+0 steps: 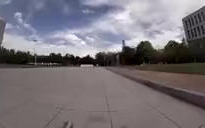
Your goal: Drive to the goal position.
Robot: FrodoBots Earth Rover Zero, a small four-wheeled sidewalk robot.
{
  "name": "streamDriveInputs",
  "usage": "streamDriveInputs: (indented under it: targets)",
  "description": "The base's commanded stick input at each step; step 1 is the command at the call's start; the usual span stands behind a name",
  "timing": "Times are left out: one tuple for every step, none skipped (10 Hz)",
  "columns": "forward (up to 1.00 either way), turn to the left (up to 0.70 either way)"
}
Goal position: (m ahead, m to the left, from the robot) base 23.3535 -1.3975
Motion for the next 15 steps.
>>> streamDriveInputs:
  targets:
    - [1.00,0.00]
    - [1.00,0.00]
    - [1.00,0.00]
    - [1.00,0.00]
    - [1.00,0.00]
    - [1.00,0.00]
    - [1.00,0.00]
    - [1.00,0.00]
    - [1.00,0.00]
    - [1.00,0.00]
    - [1.00,0.00]
    - [1.00,0.00]
    - [1.00,0.00]
    - [1.00,0.00]
    - [1.00,0.00]
